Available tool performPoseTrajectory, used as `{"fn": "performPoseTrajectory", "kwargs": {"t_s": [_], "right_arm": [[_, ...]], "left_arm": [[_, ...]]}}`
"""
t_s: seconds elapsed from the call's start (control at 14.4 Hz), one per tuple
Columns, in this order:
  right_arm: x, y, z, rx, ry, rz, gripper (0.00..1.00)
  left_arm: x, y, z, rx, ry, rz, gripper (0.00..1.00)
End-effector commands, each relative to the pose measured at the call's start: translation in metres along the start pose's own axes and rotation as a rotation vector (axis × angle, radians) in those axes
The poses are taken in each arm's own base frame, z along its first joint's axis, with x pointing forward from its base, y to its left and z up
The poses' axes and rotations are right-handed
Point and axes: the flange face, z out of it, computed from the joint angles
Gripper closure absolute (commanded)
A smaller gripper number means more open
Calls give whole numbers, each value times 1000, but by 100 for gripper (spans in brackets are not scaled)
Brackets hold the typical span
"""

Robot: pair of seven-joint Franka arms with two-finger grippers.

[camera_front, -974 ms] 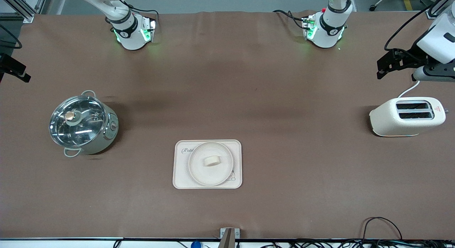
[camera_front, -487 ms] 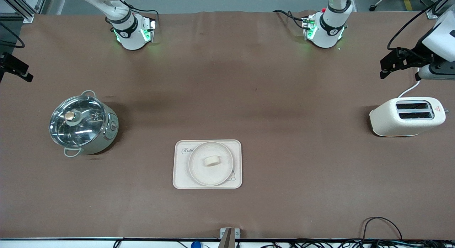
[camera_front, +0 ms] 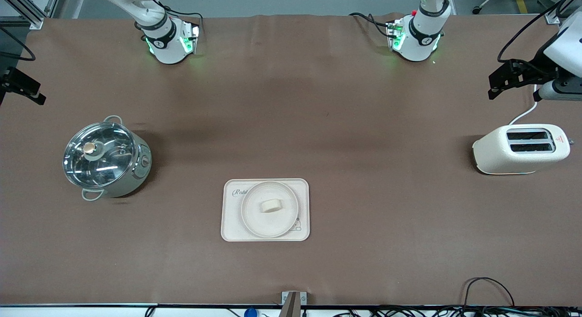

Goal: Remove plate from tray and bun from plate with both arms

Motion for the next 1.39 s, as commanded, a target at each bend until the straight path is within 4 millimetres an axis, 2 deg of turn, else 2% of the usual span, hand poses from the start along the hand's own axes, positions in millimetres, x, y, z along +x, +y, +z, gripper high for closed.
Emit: {"fn": "performPoseTrajectory", "kwargs": {"t_s": [0.0, 0.21, 0.35, 0.49, 1.32], "right_arm": [[-3, -2, -3, 7, 3, -4, 0], [-3, -5, -7, 7, 15, -10, 0], [-2, -18, -7, 8, 15, -33, 0], [-2, -17, -8, 6, 17, -33, 0], [-2, -17, -5, 14, 11, -34, 0]], "left_arm": [[-1, -1, -6, -2, -2, 22, 0], [0, -2, -5, -1, -5, 18, 0], [0, -3, -4, -1, -7, 15, 0], [4, -2, 3, -3, -19, 17, 0], [1, -3, -3, -9, -8, 18, 0]]}}
